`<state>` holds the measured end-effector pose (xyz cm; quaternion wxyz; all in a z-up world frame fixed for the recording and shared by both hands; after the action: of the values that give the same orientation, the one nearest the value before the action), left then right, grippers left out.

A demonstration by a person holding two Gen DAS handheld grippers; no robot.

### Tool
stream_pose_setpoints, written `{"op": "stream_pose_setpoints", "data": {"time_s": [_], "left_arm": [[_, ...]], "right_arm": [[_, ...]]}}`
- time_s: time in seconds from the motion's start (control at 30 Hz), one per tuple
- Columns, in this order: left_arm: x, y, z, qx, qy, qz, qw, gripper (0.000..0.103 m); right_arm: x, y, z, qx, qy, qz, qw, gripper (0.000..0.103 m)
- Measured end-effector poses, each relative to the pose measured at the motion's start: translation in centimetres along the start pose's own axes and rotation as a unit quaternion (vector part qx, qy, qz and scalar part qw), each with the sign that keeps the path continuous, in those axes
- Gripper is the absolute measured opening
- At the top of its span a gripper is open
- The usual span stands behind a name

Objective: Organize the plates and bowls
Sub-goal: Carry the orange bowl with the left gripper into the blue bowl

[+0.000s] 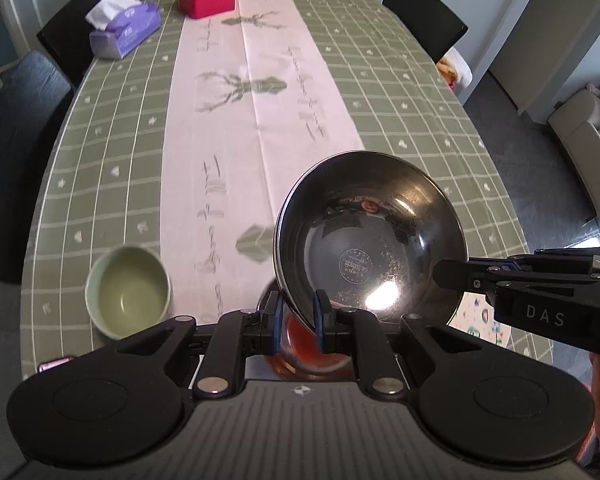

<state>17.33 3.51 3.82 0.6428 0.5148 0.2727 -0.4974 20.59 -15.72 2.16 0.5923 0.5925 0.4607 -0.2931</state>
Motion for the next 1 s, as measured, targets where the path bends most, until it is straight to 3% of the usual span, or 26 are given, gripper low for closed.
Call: {"op": "stream_pose_setpoints", "data": {"time_s": [0.27,1.0], "left_arm": [[2.0,-2.8,-1.4,-0.017,0.002,-0.039,0.9991,0.017],[5.1,-3.1,-2.7,-0.023,0.005,-0.081,0.9965,0.017]], "right_arm": [[2.0,-2.6,-1.2,-0.019,-0.008,-0.032,0.999,0.011],[5.4,-3.1,-1.9,-0.036,-0.022,-0.066,0.997,0.011]]}}
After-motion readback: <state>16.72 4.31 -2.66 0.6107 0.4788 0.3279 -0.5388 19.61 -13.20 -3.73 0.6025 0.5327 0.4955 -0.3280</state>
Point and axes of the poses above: each gripper's, at about its wrist camera, not at the fingertips, and x roughly the way its jaws point, z to its right, y to its top, the point moved 1 cm from there along x, roughly the way its jaws point, and after that the axes turned 12 degrees about -y, right-handed, at the moved point
